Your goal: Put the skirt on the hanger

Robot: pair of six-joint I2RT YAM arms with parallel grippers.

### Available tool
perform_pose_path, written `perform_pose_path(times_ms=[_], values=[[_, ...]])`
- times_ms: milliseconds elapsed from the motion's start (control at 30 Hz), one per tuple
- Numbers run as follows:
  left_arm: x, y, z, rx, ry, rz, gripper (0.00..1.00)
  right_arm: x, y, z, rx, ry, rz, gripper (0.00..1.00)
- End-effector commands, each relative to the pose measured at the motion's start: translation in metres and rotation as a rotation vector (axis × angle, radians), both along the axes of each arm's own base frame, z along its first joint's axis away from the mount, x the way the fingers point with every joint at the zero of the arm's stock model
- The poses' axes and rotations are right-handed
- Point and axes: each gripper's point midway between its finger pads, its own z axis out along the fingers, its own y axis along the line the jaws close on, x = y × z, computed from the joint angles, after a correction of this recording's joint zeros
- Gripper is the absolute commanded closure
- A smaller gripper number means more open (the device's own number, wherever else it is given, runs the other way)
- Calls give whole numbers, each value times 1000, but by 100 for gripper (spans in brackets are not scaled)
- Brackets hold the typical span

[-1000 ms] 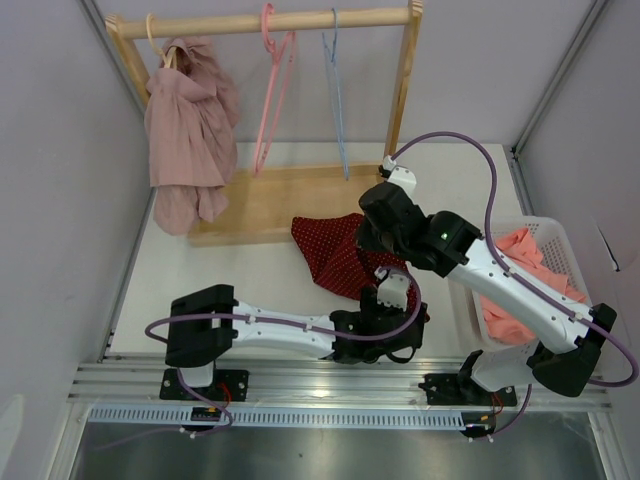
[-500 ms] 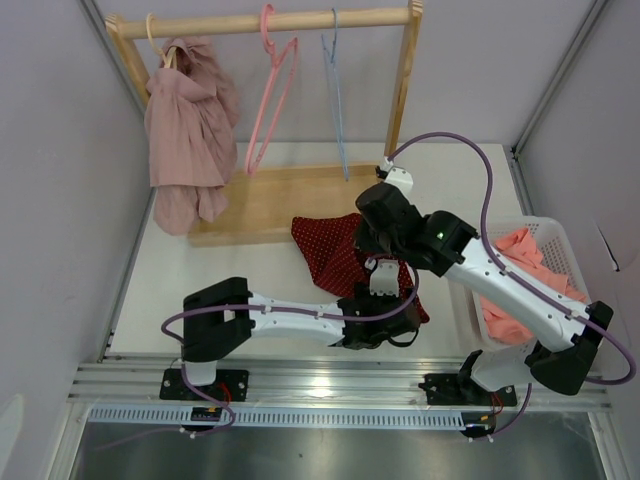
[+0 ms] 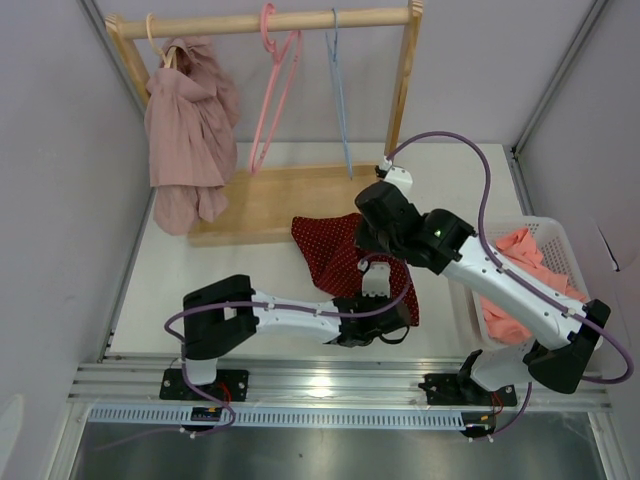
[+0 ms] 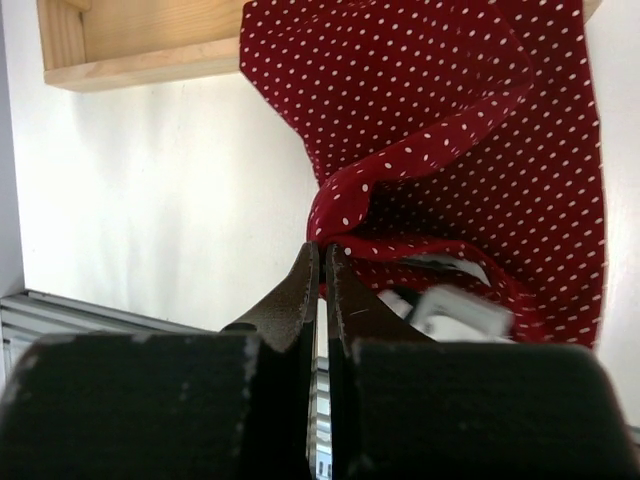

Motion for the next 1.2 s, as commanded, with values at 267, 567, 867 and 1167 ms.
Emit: perform_pose_path(times_ms=[267, 567, 867, 1167], values=[[-11, 93, 70, -121, -62, 21, 100, 29, -52, 54, 52, -113, -116, 100], [12, 197, 174, -159, -213, 121, 100, 23, -82, 92, 81, -182, -162, 100], [49, 255, 248, -130, -341, 175, 100, 21, -97, 128, 90, -252, -178, 100], [91, 256, 321, -155, -415, 152, 100, 20, -106, 165, 96, -324, -175, 100]])
